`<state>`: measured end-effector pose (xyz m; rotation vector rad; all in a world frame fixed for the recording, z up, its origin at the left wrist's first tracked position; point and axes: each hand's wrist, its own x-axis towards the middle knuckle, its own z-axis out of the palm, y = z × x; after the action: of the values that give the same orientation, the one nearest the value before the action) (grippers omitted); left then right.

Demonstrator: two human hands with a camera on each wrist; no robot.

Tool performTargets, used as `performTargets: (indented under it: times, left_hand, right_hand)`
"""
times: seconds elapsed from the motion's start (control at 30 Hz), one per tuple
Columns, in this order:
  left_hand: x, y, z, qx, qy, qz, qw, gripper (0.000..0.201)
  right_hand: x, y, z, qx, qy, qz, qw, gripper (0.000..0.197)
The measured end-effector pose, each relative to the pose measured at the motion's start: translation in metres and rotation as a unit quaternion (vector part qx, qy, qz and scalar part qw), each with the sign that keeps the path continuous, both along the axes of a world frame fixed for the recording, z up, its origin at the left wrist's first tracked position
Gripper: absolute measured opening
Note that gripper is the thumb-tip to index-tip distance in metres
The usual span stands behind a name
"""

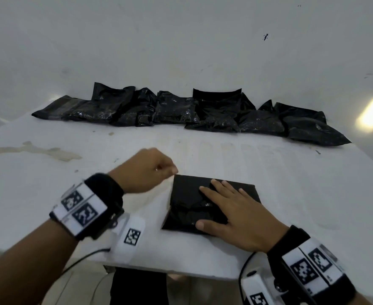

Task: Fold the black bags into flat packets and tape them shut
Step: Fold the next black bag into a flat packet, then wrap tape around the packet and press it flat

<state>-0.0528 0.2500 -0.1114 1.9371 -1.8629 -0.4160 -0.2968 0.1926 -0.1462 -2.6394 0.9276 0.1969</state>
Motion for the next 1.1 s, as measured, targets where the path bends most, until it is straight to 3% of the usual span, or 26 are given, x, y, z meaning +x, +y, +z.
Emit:
performTargets:
  times: [0.1,0.27,0.53,0.7,0.9,1.1]
  left_hand:
    - [0.021,-0.030,0.008,0.000,0.019,0.069,0.997,0.018]
    - [0.057,-0.086,-0.005,0.035,0.023,0.148,0.988,0.019]
    - [0.097,-0.142,-0.043,0.082,-0.036,0.226,0.970,0.038]
    - [0.103,-0.160,-0.047,0.093,-0.079,0.207,0.971,0.053]
    - [0.103,-0.161,-0.045,0.057,-0.050,0.212,0.974,0.014]
    - [0.098,-0.152,-0.041,0.011,-0.029,0.206,0.978,0.013]
  right_hand:
    - [0.002,-0.008,0.003,0.020,-0.005,-0.012,1.000,0.083]
    - [0.013,-0.017,0.010,0.038,-0.014,-0.010,0.999,0.085]
    - [0.025,-0.033,0.016,0.037,-0.011,0.002,0.999,0.089]
    - [0.026,-0.038,0.018,0.044,-0.008,0.002,0.999,0.090]
    - [0.027,-0.039,0.016,0.047,-0.004,0.005,0.999,0.090]
    - [0.025,-0.036,0.013,0.041,-0.006,0.012,0.999,0.090]
